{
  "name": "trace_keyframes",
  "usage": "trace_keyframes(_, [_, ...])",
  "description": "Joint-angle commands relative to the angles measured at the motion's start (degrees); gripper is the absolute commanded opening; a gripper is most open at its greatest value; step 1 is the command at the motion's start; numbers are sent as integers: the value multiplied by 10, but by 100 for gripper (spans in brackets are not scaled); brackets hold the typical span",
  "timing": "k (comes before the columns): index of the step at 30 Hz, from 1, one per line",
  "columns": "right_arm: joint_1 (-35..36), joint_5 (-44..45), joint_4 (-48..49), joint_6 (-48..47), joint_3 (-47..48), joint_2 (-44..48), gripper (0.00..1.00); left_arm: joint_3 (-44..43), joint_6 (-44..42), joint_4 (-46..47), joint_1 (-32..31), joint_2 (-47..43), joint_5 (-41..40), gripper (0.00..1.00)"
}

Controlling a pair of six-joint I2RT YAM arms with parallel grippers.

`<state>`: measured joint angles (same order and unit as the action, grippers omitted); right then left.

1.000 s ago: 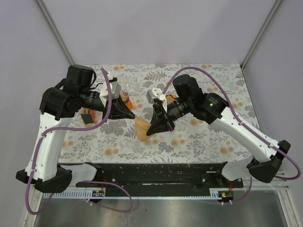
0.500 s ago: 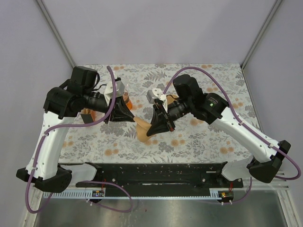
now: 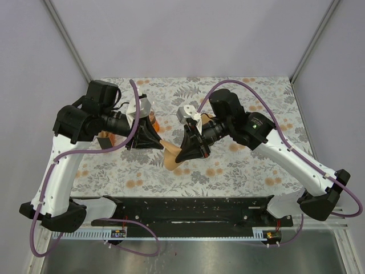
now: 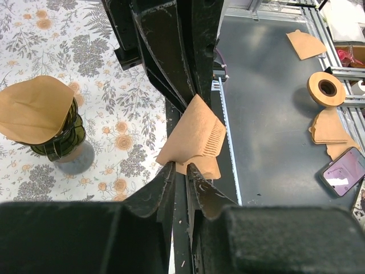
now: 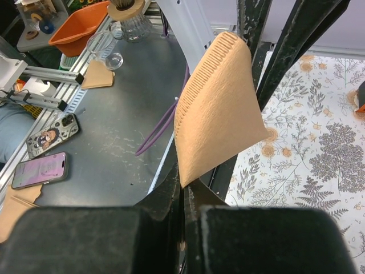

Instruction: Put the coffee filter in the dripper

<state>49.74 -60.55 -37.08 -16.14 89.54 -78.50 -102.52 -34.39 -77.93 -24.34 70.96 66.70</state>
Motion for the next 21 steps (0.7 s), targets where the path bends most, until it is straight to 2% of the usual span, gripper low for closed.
trace_keyframes(1, [-4,13,34,13,-2,15,0,-9,-6,-25,-4,-9,26,19])
trace_keyframes(7, [-7,15,53,21,-13,27,0,-10,-12,-24,-4,-11,-14,33])
trace_keyframes(14, [-9,11,63,28,-24,34,0,-31,5,-5,-4,-12,-77,38])
trace_keyframes(21, [-9,23,77,37,-32,36,0,-25,27,14,-4,-10,-44,34])
